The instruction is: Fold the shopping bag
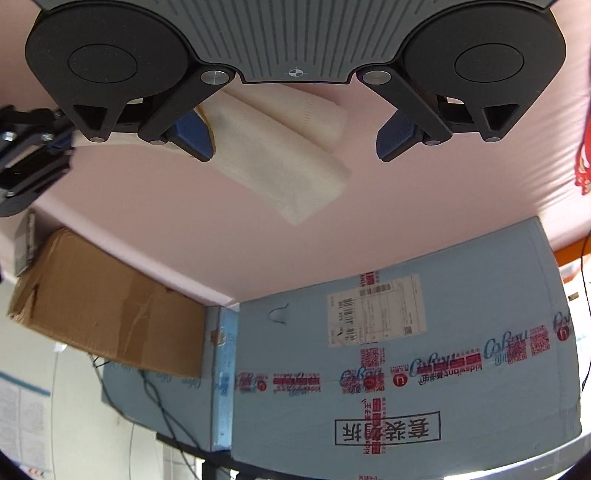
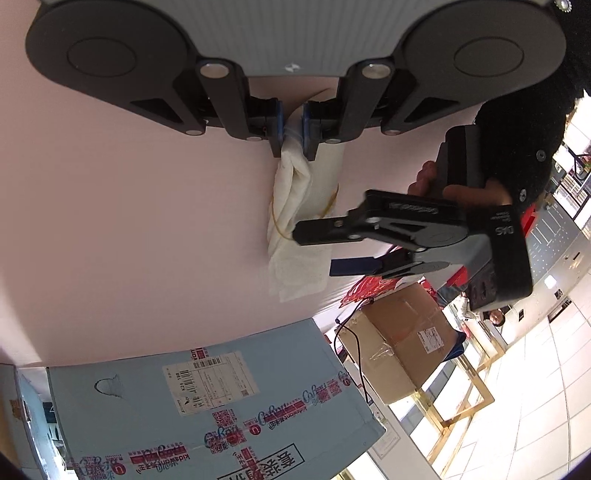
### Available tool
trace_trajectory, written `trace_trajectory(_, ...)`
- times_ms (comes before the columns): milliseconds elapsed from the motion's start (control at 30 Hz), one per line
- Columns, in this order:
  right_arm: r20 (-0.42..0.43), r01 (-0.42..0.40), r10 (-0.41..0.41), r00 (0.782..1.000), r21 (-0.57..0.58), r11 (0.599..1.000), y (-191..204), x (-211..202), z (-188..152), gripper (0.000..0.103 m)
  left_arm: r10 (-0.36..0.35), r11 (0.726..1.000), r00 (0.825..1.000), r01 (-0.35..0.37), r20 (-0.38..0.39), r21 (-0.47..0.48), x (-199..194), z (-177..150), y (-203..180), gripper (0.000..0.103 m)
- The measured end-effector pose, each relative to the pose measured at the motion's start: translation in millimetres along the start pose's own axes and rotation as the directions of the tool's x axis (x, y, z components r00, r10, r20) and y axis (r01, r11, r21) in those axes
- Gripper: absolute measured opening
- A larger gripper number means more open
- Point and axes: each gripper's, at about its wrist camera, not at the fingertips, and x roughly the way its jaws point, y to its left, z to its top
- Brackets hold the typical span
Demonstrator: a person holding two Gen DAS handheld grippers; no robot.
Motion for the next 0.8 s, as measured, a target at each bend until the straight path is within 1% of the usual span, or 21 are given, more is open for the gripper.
trace_trajectory(67,0.004,0.000,0.000,1.000,0.007,1.000,-3,-2,2,0.011,-0.025,0.994,0.999,0.029,0.045,-0.102,-10,0,10,0.097)
trace_trajectory(100,0.006,0.002,-0.002,1.000,0.011,1.000,-5,-3,3,0.011,-0.021,0.986,0.998,0.031,0.060,-0.165,-11,0,16,0.097)
trace_trajectory(133,0.007,0.003,-0.003,1.000,0.015,1.000,-6,-3,4,0.011,-0.002,0.977,0.998,0.016,0.063,-0.211,-8,0,21,0.097)
trace_trajectory(200,0.007,0.006,-0.006,1.000,0.012,1.000,-6,-3,4,0.012,0.065,0.962,0.997,-0.055,0.029,-0.267,4,0,26,0.095)
trace_trajectory(233,0.007,0.009,-0.009,1.000,0.007,1.000,-6,-2,5,0.013,0.065,0.956,0.998,-0.060,0.009,-0.287,11,-1,27,0.094)
trace_trajectory(267,0.007,0.011,-0.011,1.000,0.005,1.000,-5,-2,5,0.014,0.061,0.950,0.998,-0.061,-0.010,-0.305,17,-2,27,0.086)
trace_trajectory(300,0.007,0.012,-0.012,1.000,0.003,1.000,-5,-2,5,0.015,0.035,0.949,0.999,-0.039,-0.018,-0.312,22,-4,27,0.075)
trace_trajectory(333,0.008,0.013,-0.013,1.000,0.002,1.000,-5,-1,5,0.015,0.031,0.954,0.999,-0.034,-0.014,-0.297,23,-5,22,0.071)
trace_trajectory(367,0.009,0.013,-0.013,1.000,0.001,1.000,-5,-1,5,0.015,0.028,0.960,1.000,-0.030,-0.013,-0.278,24,-4,18,0.055)
trace_trajectory(400,0.011,0.013,-0.013,1.000,0.001,1.000,-5,-2,5,0.015,0.025,0.965,1.000,-0.027,-0.012,-0.260,24,-3,14,0.049)
trace_trajectory(433,0.013,0.011,-0.011,1.000,0.001,1.000,-5,-2,5,0.015,0.020,0.970,1.000,-0.022,-0.011,-0.242,24,-2,10,0.048)
trace_trajectory(467,0.021,0.010,-0.010,1.000,-0.003,1.000,-4,-4,5,0.015,0.009,0.974,1.000,-0.010,-0.004,-0.228,23,-1,8,0.041)
trace_trajectory(533,0.042,0.010,-0.010,0.999,-0.015,1.000,-3,-12,6,0.015,-0.012,0.979,1.000,0.014,0.011,-0.201,22,2,4,0.039)
trace_trajectory(600,0.065,0.009,-0.008,0.998,-0.020,1.000,-3,-22,7,0.015,-0.032,0.981,0.998,0.042,0.054,-0.191,15,9,-2,0.039)
trace_trajectory(667,0.106,0.004,-0.002,0.994,-0.023,1.000,-4,-41,10,0.015,-0.053,0.984,0.993,0.070,0.102,-0.166,10,19,-14,0.039)
trace_trajectory(733,0.152,0.022,-0.015,0.988,-0.040,0.999,-2,-61,13,0.015,-0.078,0.987,0.985,0.099,0.155,-0.129,6,31,-29,0.039)
trace_trajectory(800,0.205,0.048,-0.034,0.978,-0.063,0.997,-1,-85,16,0.015,-0.107,0.987,0.972,0.129,0.208,-0.094,3,44,-46,0.039)
